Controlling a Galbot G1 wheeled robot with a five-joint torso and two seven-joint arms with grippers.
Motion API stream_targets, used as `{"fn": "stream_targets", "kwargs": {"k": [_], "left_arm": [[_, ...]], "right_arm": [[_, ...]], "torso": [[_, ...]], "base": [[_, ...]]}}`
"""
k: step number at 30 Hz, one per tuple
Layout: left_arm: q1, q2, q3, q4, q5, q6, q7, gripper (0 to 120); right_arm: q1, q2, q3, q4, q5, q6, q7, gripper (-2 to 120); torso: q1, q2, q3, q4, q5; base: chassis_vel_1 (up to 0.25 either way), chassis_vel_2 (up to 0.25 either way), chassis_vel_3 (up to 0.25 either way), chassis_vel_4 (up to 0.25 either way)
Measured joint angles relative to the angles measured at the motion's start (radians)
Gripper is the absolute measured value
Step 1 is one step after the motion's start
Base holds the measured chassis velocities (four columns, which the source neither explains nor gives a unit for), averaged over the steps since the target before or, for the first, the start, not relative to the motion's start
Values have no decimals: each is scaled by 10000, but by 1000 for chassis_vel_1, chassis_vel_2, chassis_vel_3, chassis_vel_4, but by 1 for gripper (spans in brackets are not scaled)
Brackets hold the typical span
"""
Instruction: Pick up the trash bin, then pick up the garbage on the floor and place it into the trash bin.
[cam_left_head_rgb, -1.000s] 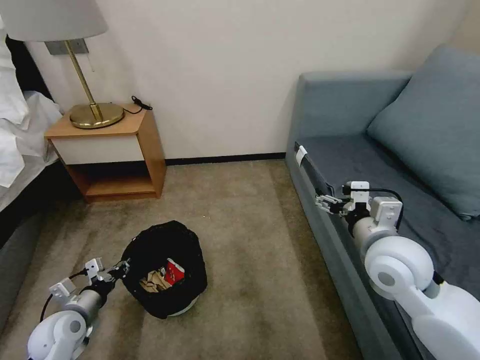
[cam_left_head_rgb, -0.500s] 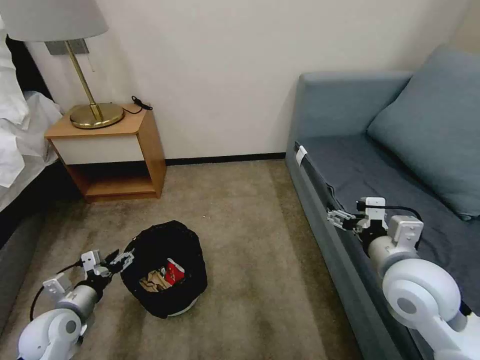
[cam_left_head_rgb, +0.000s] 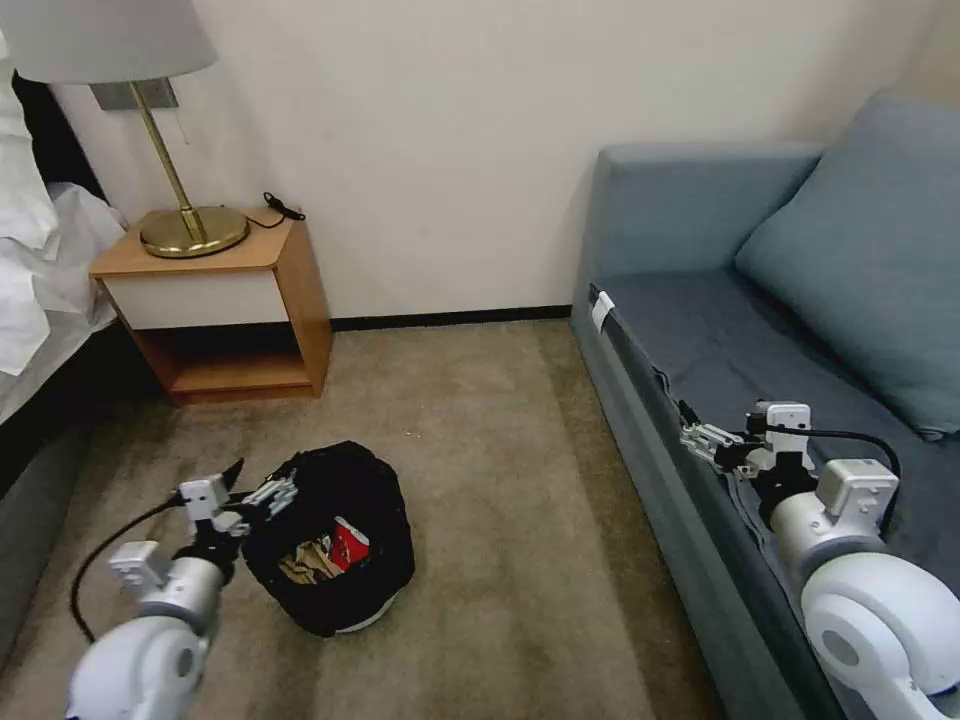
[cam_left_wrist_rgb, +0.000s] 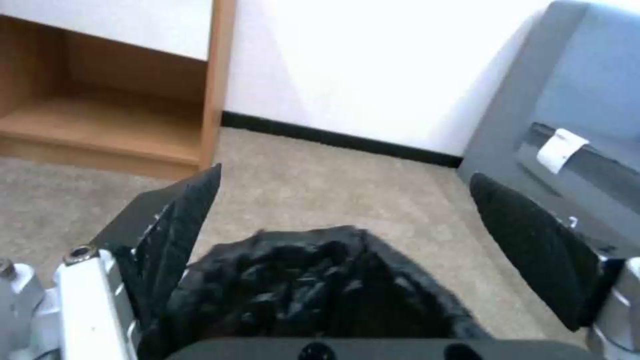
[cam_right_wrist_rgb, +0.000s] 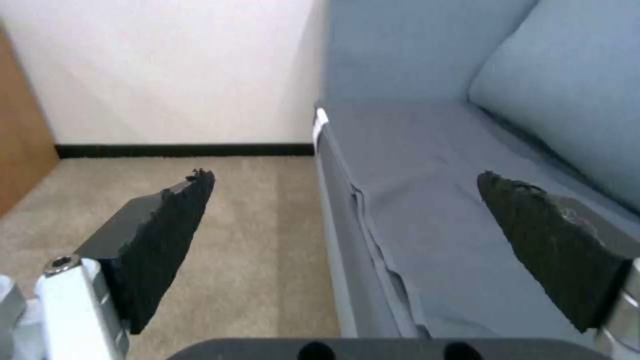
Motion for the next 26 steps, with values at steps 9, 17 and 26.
{"fn": "stream_targets", "kwargs": {"k": [9,17,26], "left_arm": [[291,-398,711,-1011,289,-233,-848,100],[433,-691,1100,-1289,1085,-801,-940,100],[452,-722,924,-1546,1718,-898,-1288,100]], "right_arm": [[-629,921,407,303,-863,407,-846,100],[-947,1616,312,456,-1210,892,-1475,100],[-1131,2296,107,503,-1414,1184,-1811,100]], "torso": [[0,-1,0,1,0],[0,0,0,1,-2],[0,-1,1,1,-2]], "base": [[0,0,0,0],[0,0,0,0],[0,0,0,0]]}}
